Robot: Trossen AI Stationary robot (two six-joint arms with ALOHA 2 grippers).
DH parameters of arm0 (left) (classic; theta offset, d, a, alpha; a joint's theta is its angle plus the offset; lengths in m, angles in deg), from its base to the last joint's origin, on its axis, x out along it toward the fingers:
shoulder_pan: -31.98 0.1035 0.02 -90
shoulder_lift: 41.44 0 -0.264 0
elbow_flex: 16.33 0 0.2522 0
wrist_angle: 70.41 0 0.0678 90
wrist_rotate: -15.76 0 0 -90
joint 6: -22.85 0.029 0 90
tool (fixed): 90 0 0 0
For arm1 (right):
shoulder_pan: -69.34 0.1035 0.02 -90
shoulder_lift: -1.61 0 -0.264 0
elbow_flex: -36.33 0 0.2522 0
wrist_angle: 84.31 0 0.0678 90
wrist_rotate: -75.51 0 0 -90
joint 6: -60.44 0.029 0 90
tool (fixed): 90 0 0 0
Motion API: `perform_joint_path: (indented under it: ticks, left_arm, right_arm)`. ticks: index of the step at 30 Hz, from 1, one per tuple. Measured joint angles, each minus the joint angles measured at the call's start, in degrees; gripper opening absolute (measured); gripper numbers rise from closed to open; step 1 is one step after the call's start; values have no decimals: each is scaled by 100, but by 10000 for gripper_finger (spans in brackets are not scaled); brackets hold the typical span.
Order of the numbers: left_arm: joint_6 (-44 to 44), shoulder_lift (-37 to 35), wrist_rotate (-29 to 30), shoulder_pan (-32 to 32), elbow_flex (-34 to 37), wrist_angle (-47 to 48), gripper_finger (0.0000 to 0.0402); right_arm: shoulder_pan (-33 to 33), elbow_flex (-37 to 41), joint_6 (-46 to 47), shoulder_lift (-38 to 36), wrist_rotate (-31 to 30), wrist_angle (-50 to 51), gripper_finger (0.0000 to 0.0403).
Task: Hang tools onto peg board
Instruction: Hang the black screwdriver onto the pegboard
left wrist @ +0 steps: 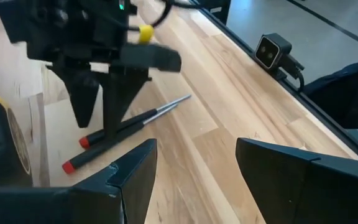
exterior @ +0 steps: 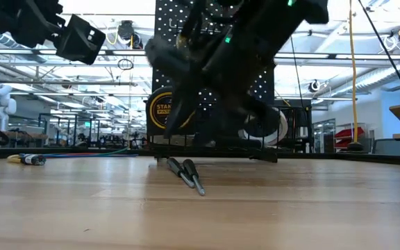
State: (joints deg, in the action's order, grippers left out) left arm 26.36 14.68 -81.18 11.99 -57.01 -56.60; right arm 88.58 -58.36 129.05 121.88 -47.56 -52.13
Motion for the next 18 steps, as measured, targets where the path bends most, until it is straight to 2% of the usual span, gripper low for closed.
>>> perform_joint_path:
  ticks: [6,18]
  left_arm:
    - [22,-1,13,0,1,-2,226]
    - [32,-1,142,9,1,-8,226]
  right_arm:
    - [45,-89,392,343,14,153,185]
    - [248,-111,718,462,-29,773,137]
